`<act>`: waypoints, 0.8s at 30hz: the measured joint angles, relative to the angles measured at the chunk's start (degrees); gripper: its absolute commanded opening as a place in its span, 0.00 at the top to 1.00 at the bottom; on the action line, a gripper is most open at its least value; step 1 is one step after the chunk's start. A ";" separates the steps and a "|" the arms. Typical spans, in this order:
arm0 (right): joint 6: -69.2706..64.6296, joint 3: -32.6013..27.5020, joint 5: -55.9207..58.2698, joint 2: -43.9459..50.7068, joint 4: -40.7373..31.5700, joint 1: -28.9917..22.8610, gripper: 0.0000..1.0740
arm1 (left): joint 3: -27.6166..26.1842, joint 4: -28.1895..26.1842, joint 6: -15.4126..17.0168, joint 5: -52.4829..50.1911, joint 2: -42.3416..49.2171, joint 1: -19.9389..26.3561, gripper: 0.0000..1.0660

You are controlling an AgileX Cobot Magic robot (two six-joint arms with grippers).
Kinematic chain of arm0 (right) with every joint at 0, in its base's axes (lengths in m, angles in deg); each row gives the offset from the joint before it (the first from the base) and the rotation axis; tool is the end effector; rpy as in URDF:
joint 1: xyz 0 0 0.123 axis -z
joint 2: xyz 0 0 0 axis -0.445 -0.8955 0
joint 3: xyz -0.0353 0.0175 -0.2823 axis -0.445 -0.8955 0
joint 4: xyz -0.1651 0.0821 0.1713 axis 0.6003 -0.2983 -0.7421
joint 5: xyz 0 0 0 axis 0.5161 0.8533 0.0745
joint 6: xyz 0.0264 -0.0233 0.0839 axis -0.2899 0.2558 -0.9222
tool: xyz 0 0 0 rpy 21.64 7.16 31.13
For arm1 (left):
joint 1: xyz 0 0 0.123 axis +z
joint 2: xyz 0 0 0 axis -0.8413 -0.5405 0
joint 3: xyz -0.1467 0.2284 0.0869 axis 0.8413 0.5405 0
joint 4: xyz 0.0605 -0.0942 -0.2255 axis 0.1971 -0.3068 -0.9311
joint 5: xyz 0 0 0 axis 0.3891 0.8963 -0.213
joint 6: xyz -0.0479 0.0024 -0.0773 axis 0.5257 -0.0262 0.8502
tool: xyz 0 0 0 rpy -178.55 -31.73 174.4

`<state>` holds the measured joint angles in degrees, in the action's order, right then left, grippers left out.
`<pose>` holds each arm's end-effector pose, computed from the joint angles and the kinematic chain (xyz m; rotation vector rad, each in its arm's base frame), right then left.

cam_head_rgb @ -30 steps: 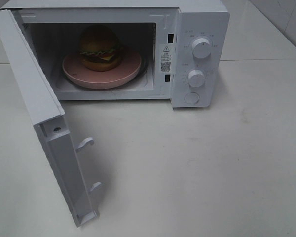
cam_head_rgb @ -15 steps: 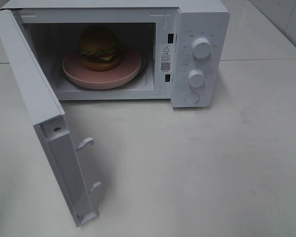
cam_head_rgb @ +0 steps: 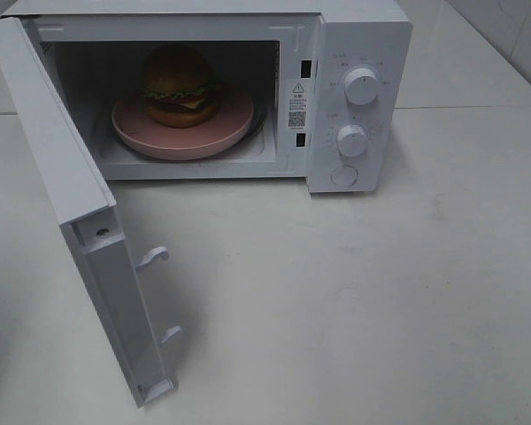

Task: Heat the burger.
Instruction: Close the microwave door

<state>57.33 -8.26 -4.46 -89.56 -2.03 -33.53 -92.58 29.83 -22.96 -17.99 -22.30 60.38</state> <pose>-0.0051 -0.0066 0.2805 -0.0734 2.0130 0.0192 0.1126 0.0015 0.2939 -0.0907 2.0462 -0.0582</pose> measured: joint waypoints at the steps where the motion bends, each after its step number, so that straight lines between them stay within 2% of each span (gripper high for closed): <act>1: 0.00 0.00 0.00 0.00 0.00 0.00 0.30 | 1.26 0.00 0.00 -4.53 -2.12 0.00 1.00; 3: 0.00 0.00 0.00 0.00 0.00 0.00 0.30 | 1.89 0.00 0.00 -6.53 -3.09 0.00 1.00; 4: 0.00 0.00 0.00 0.00 0.00 0.00 0.30 | 3.78 0.00 0.00 -11.86 -4.87 0.00 1.00; 7: 0.00 0.00 0.00 0.00 0.00 0.00 0.30 | 4.70 0.00 0.00 -14.67 -5.56 0.00 1.00; 9: 0.00 0.00 0.00 0.00 0.00 0.00 0.30 | 9.40 0.00 -0.06 -25.90 -8.77 0.00 1.00; 10: 0.00 0.00 0.00 0.00 0.00 0.00 0.30 | 9.40 0.00 -0.06 -25.90 -8.77 0.00 1.00; 11: 0.00 0.00 0.00 0.00 0.00 0.00 0.30 | 11.86 0.00 -0.06 -32.66 -10.71 0.00 1.00; 12: 0.00 0.00 0.00 0.00 0.00 0.00 0.30 | 11.86 0.00 -0.06 -32.66 -10.71 0.00 1.00; 14: 0.00 0.00 0.00 0.00 0.00 0.00 0.30 | 14.55 1.09 -0.06 -41.94 -13.87 0.00 1.00; 15: 0.00 0.00 0.00 0.00 0.00 0.00 0.30 | 14.55 1.09 -0.06 -41.94 -13.87 0.00 1.00; 16: 0.00 0.00 0.00 0.00 0.00 0.00 0.30 | 15.99 2.92 -0.06 -47.78 -16.90 0.00 1.00; 18: 0.00 0.00 0.00 0.00 0.00 0.00 0.30 | 16.39 3.72 -0.06 -49.79 -18.28 0.00 1.00; 20: 0.00 0.00 0.00 0.00 0.00 0.00 0.30 | 16.62 7.56 -0.06 -56.78 -24.35 0.00 1.00; 24: 0.00 0.00 0.00 0.00 0.00 0.00 0.30 | 16.62 11.34 -0.06 -63.71 -30.37 0.00 1.00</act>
<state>57.33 -8.26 -4.46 -89.56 -2.03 -33.53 -75.97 41.17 -23.02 -81.70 -52.66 60.38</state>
